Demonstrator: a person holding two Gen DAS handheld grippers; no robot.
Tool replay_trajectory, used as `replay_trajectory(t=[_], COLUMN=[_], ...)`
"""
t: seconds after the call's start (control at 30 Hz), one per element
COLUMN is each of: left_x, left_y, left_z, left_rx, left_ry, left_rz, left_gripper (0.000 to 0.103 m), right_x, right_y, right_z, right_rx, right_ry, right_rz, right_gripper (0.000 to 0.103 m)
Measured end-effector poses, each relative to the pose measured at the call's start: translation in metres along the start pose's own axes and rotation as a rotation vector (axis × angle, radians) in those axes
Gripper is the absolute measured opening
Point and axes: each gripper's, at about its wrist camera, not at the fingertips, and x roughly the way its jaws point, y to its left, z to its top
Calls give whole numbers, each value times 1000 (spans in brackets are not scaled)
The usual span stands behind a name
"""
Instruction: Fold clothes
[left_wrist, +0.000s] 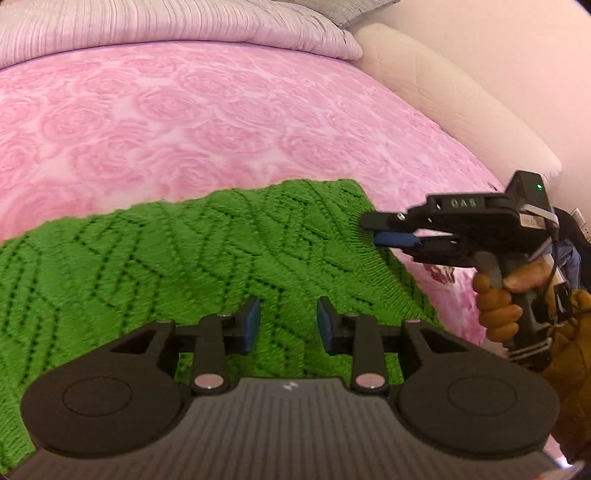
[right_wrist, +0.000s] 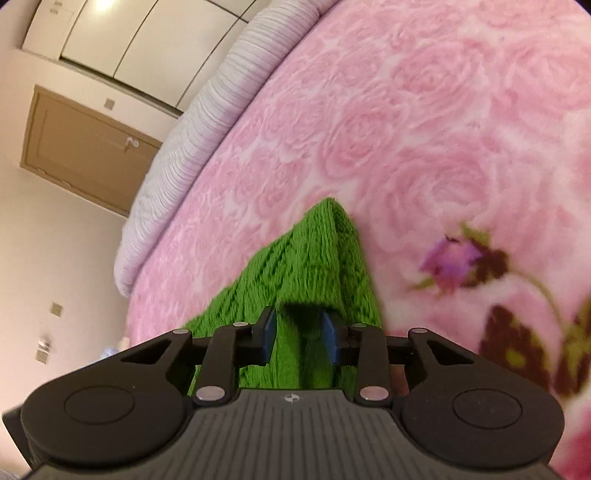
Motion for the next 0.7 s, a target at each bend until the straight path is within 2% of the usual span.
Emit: replay_trajectory(t=[0.03, 0.07, 0.1, 0.13, 0.2, 0.3, 0.37, 0.47, 0.53, 0.63, 0.7], left_x=[3, 5, 7, 7, 9, 14, 19, 17, 11, 2, -4], left_y=[-2, -3, -5, -8, -13, -21, -24, -25, -23, -18, -17], left_z=[1, 1, 0, 0, 0, -2, -5, -11, -16, -23, -28], left_rx=[0, 1, 3, 7, 14, 29, 40, 50, 36, 12, 2], left_ry=[4, 6, 7, 7, 7, 21, 35, 39, 37, 33, 34], left_rz=[-4, -8, -12, -20, -37, -62, -48, -36, -34, -25, -24], left_gripper=[28, 28, 28, 28, 28, 30, 30, 30, 30, 30, 30], right_x=[4, 9, 7, 5, -11, -33, -20, -6, -14, -27, -36], right_y=[-2, -4, -1, 3, 13, 0, -18, -32, -27, -20, -20], right_z=[3, 7, 7, 6, 2, -3, -4, -7, -8, -14, -25], right_rx=[9, 17, -7, -40, -110, -67, -32, 25, 38, 20, 24], right_ry=[-5, -9, -22, -36, -97, -151, -101, -79, -87, -70, -29], right_rz=[10, 21, 27, 32, 9, -4, -70, -47, -22, 15, 34], right_gripper=[24, 22, 3, 2, 2, 1, 1, 0, 21, 21, 21])
